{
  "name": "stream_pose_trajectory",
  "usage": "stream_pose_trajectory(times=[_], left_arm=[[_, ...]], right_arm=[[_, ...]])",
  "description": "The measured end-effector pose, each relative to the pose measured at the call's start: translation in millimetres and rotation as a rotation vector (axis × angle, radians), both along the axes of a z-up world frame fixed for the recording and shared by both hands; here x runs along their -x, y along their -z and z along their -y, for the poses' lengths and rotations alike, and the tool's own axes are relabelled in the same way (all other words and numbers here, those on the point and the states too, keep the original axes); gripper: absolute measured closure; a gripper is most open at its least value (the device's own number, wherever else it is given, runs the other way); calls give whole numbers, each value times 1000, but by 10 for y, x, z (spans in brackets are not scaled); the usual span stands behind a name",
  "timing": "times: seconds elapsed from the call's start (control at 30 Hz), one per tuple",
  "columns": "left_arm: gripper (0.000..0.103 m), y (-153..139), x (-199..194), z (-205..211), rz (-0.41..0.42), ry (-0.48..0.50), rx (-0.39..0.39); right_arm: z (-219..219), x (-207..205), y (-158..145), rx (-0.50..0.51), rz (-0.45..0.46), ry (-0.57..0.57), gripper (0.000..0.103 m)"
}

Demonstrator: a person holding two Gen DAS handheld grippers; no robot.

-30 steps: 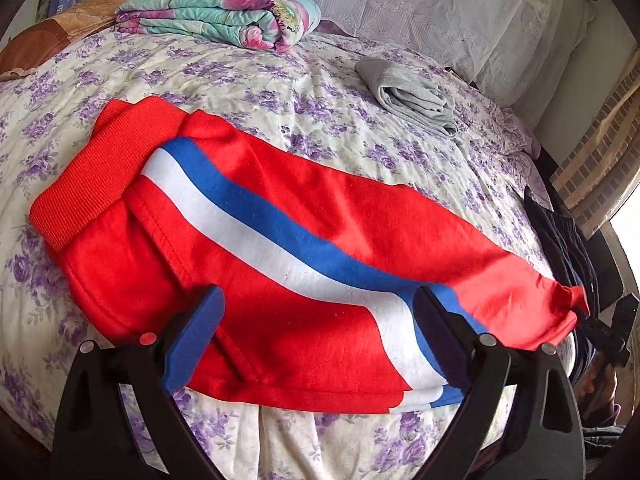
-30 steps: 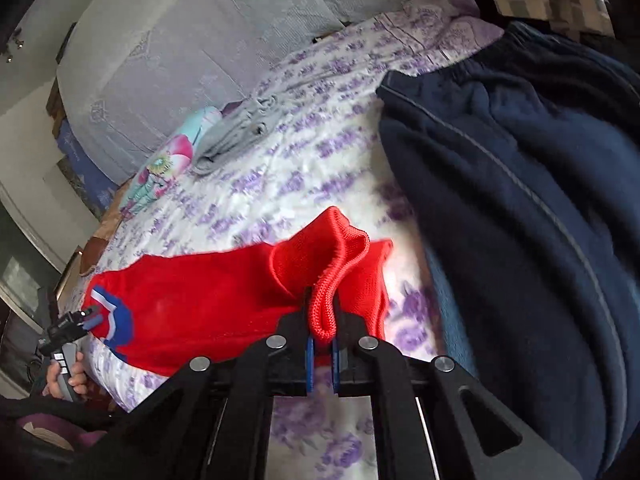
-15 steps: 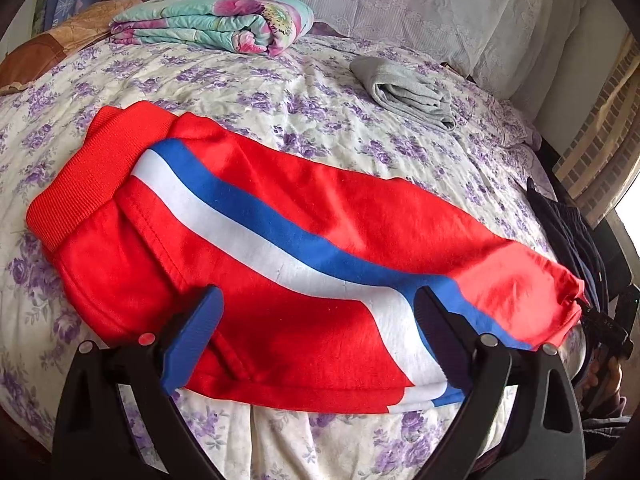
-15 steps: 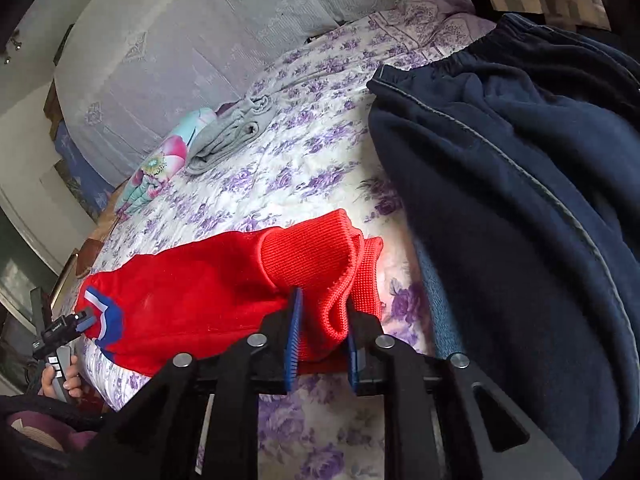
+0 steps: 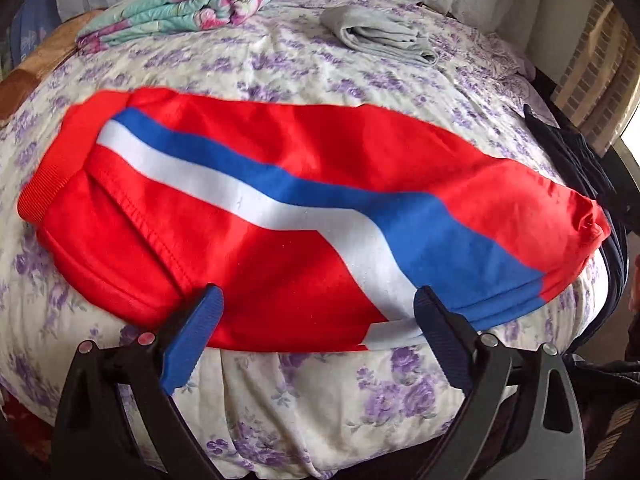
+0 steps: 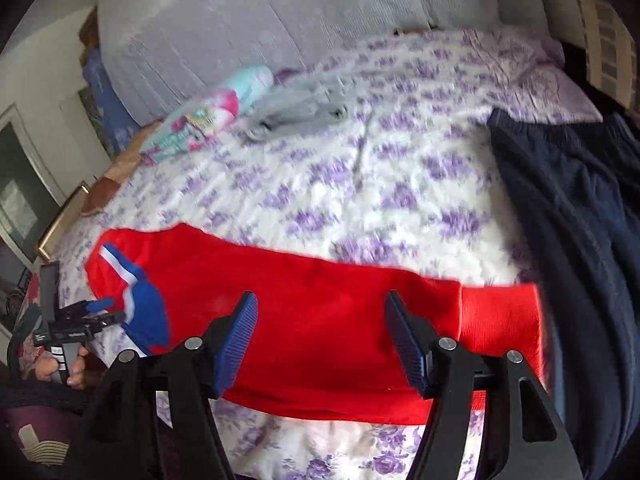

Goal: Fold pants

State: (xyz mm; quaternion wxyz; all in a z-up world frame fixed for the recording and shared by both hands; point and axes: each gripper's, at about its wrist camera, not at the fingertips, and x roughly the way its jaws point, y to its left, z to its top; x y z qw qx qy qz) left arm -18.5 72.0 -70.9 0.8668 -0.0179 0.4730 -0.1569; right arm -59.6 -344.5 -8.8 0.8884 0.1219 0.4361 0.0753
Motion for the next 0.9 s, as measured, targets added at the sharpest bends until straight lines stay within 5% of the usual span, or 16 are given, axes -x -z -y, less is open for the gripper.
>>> stream_pose_trajectory(times=[0.07, 0.17, 0.27, 0.4, 0.5, 0.57, 0.63, 0.7, 0.8, 0.9], left_arm=[[10, 8, 82, 27, 31, 15, -35], [10, 16, 118, 81, 46, 31, -82], [10, -140, 76, 66, 43, 56, -36], [5, -463, -102, 113, 138, 61, -19], [5, -416, -375, 121, 109, 17, -31], [5, -315, -503, 55, 58, -24, -21], [5, -281, -538, -57, 42, -65, -11], [5, -331, -524, -185, 59, -91, -10], [5, -400, -514, -405, 79, -130, -16], [5, -403, -544, -565, 64, -136, 31]], right_arm=[[95, -29, 384, -28, -130, 25, 40], [12, 129, 327, 5, -68, -11, 39], [-73, 30, 7, -119, -13, -61, 38], [-562, -601, -442, -230, 10, -240, 20], [-1079, -1358, -389, -417, -130, -375, 20], [-1482, -1795, -222, -441, -227, -435, 20], [-1803, -2113, 6, -446, -336, -470, 28], [-2055, -2307, 237, -449, -446, -529, 67], [-2257, -2416, 486, -409, -559, -591, 71], [-2215, -2466, 470, -387, -567, -585, 74]])
